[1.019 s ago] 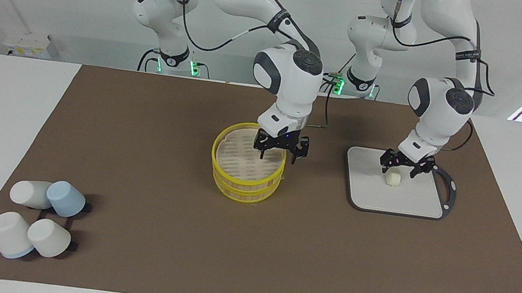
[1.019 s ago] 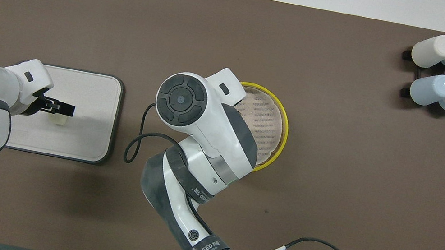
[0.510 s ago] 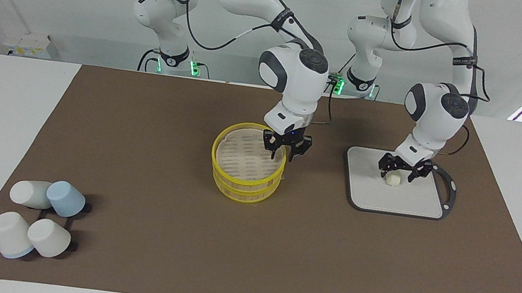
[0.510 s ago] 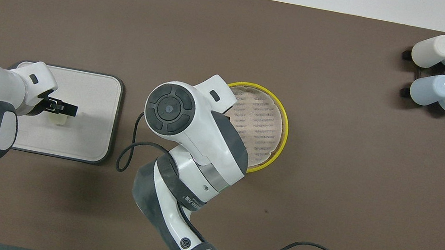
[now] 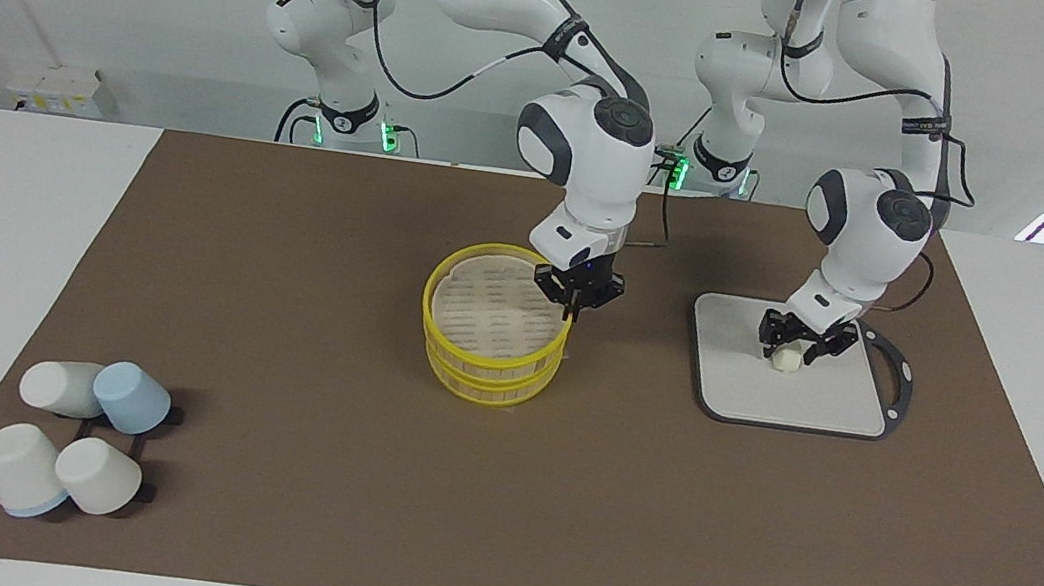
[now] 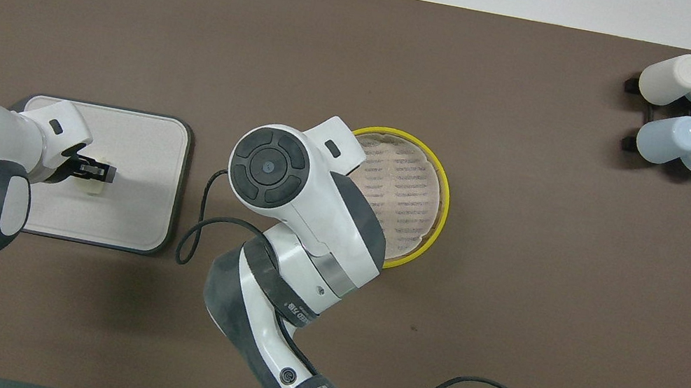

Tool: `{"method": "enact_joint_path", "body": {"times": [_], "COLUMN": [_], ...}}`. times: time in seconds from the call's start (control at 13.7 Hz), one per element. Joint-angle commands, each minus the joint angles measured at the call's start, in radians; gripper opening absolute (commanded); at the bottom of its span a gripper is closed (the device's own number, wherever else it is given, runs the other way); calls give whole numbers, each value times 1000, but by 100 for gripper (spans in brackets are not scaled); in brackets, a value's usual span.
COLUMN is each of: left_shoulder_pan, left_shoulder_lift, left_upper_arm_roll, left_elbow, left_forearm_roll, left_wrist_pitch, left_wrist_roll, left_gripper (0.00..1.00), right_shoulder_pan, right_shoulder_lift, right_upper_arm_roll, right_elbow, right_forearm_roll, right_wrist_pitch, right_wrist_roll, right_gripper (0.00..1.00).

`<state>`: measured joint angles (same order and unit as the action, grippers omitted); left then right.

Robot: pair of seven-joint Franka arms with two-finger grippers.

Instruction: Place bun in steamer

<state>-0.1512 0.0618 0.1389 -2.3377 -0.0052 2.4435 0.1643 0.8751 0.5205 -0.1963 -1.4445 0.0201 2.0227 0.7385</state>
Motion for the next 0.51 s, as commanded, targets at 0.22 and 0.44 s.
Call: {"method": "enact_joint_path", "body": {"times": [0.22,0.44], "left_shoulder_pan": [-7,-92], "left_shoulder_lift": [1,39], "left_upper_arm_roll": [4,4], "left_elbow": [-2,188], "left_forearm_roll": [1,-64], "left_wrist_pitch": [20,-151], "left_wrist_roll": [-5,-150], "left_gripper": [25,25], "right_shoulder_pan": [-172,-327], "right_shoulder_lift": [-131,-212], "right_upper_arm_roll": [-9,-11], "right_elbow": [58,53], "right_forearm_roll": [3,0], "right_wrist_pitch": [-192,-326], "right_wrist_roll": [-227,-422], "right_gripper": [0,0]}}
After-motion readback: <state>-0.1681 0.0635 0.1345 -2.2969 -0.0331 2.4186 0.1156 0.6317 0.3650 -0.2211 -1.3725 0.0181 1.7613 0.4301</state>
